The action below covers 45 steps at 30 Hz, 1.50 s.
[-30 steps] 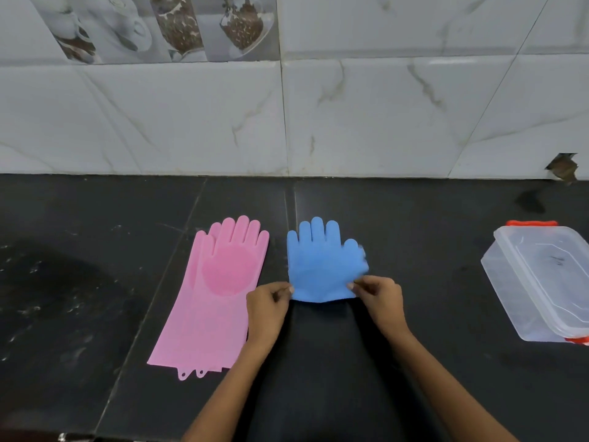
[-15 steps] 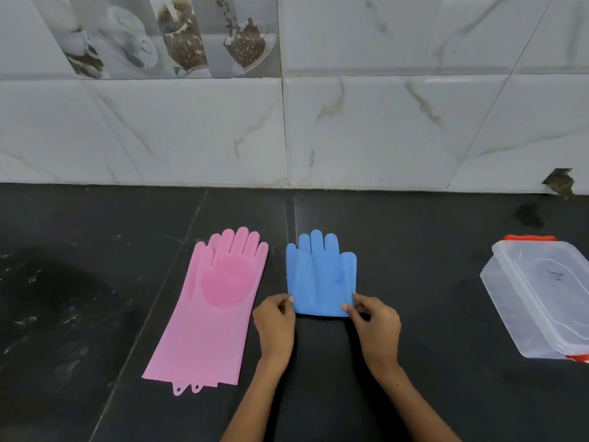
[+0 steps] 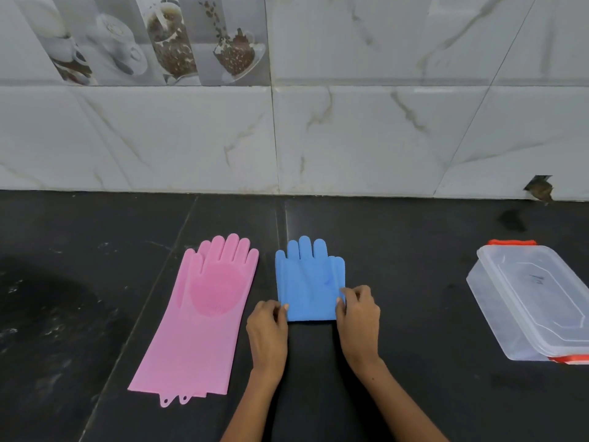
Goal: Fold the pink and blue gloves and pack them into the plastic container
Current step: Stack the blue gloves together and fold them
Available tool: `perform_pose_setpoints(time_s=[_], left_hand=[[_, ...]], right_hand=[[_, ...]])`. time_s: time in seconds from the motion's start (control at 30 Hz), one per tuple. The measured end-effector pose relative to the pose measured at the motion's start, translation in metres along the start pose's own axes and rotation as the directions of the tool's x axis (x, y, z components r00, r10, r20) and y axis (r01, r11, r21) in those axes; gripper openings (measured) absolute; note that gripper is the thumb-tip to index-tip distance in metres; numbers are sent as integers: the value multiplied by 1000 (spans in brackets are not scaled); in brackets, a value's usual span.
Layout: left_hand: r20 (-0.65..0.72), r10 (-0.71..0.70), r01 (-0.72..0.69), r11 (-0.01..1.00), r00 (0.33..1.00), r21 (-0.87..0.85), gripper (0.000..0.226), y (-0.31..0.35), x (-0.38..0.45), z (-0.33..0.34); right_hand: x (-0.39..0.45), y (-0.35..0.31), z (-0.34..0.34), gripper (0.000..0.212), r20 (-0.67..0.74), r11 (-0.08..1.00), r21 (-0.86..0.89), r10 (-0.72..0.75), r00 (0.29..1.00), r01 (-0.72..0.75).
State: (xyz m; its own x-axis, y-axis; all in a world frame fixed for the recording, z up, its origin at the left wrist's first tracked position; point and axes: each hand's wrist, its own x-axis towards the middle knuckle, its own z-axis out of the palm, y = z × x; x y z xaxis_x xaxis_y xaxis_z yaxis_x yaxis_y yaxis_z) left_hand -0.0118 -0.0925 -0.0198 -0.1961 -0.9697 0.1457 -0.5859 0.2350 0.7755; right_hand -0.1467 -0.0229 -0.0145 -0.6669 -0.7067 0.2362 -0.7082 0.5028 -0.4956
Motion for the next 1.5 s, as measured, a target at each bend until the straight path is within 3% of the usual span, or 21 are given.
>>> perform_pose_setpoints(time_s=[0.07, 0.13, 0.2, 0.3, 0.4, 0.47, 0.5, 0.57, 0.67, 0.8, 0.97, 1.07, 1.27, 1.4, 1.5], left_hand=[[8, -12, 12, 1000, 1000, 26, 15, 0, 2, 1], [14, -28, 27, 999, 1000, 21, 15, 1, 5, 0], [22, -22, 22, 1000, 1000, -2, 7, 4, 6, -4], [31, 11, -15, 991, 999, 137, 38, 8, 6, -3], [84, 247, -260, 889, 965, 377, 55, 19, 14, 5], [242, 368, -439, 790, 898, 428, 56, 24, 26, 14], [317, 354, -468, 762, 880, 448, 55, 23, 32, 18], [401, 279, -465, 727, 873, 506, 55, 13, 41, 25], [412, 205, -419, 729, 888, 541, 58, -4, 44, 31], [356, 209, -371, 794, 911, 481, 55, -13, 44, 39], [355, 231, -366, 848, 906, 384, 55, -14, 44, 39], [364, 226, -357, 867, 904, 348, 56, -16, 44, 39], [379, 247, -419, 765, 892, 490, 55, -7, 46, 32], [359, 392, -529, 682, 847, 505, 53, 16, 48, 19], [353, 529, -635, 670, 772, 385, 47, 33, 48, 15]], right_hand=[[3, -9, 6, 33, -16, 988, -129, -86, 996, 84], [12, -20, 13, 42, 15, 932, -204, -302, 953, 298], [28, -24, 21, 46, 196, 868, -230, -401, 895, 440], [48, -17, 35, 51, 431, 849, -203, -371, 823, 489], [48, -11, 41, 50, 384, 830, -202, -422, 821, 520], [47, -9, 42, 51, 397, 817, -198, -438, 807, 541], [47, -8, 44, 52, 413, 813, -195, -439, 798, 549], [48, -6, 47, 52, 412, 831, -185, -419, 809, 524], [50, -1, 50, 52, 403, 854, -162, -400, 823, 494], [53, 12, 49, 55, 372, 859, -134, -419, 828, 495], [55, 24, 48, 58, 345, 927, -100, -308, 887, 361], [55, 21, 48, 58, 372, 943, -70, -277, 886, 325], [58, 17, 38, 57, 419, 930, -114, -275, 866, 350], [63, 13, 18, 54, 380, 922, -50, -338, 861, 384], [62, 9, -7, 50, 269, 939, 27, -337, 902, 343]])
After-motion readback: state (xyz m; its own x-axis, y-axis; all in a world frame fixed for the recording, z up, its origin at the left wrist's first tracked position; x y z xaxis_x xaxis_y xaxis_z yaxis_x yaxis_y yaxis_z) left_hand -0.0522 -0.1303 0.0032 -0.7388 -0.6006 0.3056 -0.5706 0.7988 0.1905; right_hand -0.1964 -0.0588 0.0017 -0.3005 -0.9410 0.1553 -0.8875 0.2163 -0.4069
